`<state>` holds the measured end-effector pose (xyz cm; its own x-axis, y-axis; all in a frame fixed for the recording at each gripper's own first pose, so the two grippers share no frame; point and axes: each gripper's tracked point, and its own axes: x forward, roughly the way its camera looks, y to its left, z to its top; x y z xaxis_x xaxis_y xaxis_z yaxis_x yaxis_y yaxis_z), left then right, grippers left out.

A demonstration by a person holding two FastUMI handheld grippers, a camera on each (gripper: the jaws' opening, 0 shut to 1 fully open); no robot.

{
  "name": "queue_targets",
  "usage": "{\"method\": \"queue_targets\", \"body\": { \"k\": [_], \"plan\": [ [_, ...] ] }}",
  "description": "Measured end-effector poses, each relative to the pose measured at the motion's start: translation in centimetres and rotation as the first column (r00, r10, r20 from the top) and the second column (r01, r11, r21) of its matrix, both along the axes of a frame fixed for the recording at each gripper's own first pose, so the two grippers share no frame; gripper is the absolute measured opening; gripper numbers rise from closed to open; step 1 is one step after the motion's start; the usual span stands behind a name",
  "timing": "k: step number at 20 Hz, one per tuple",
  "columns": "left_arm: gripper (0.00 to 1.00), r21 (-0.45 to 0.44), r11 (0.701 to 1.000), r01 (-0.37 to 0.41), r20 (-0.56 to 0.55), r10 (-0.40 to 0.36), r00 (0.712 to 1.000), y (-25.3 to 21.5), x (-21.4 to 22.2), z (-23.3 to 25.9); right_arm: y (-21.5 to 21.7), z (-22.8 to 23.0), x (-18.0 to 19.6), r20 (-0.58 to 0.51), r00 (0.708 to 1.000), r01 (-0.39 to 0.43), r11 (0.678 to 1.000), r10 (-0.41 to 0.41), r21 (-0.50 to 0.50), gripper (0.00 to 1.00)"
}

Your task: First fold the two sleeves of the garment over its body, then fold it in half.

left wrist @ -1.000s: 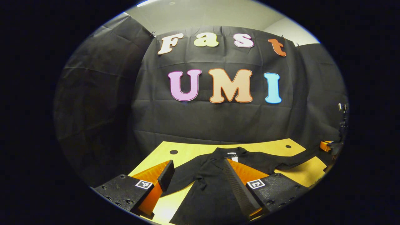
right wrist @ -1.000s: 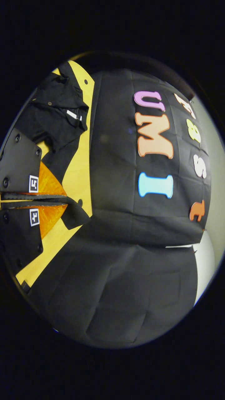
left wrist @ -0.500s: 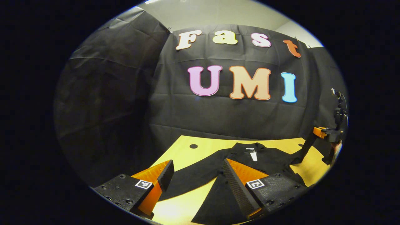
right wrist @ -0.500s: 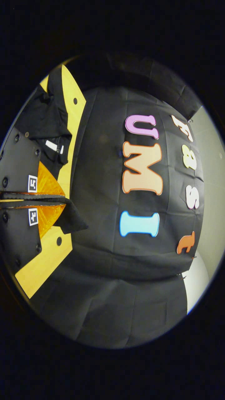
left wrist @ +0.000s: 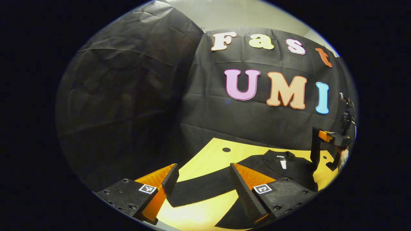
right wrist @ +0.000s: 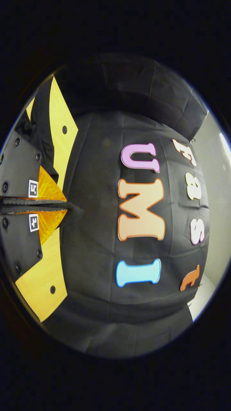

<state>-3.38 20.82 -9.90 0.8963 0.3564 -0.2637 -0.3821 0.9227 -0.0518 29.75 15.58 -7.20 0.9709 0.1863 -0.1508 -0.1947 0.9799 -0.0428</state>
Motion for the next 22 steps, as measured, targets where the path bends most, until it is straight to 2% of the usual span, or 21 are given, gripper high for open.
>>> {"method": "queue_targets", "body": {
  "k": [6,11,17,22],
  "plan": [
    [0.92,0.007,0.995,-0.100,-0.014,0.100,0.995,2.8,-2.3,-0.7,8.4,-3.5,1.8,-0.060,0.990,-0.129,0.992,0.128,-0.007,0.04],
    [0.92,0.022,0.989,-0.143,-0.053,0.144,0.988,3.7,-4.0,-2.5,14.0,-8.6,2.5,-0.135,0.967,-0.221,0.975,0.216,-0.025,0.04],
    [0.92,0.030,0.988,-0.155,-0.088,0.157,0.984,4.0,-4.3,-4.8,18.1,-14.7,3.6,-0.226,0.943,-0.254,0.967,0.243,-0.017,0.04],
    [0.93,0.021,0.984,-0.178,-0.110,0.179,0.978,5.0,-4.1,-6.8,18.9,-18.2,4.4,-0.291,0.926,-0.259,0.966,0.242,-0.019,0.04]
  ]
}}
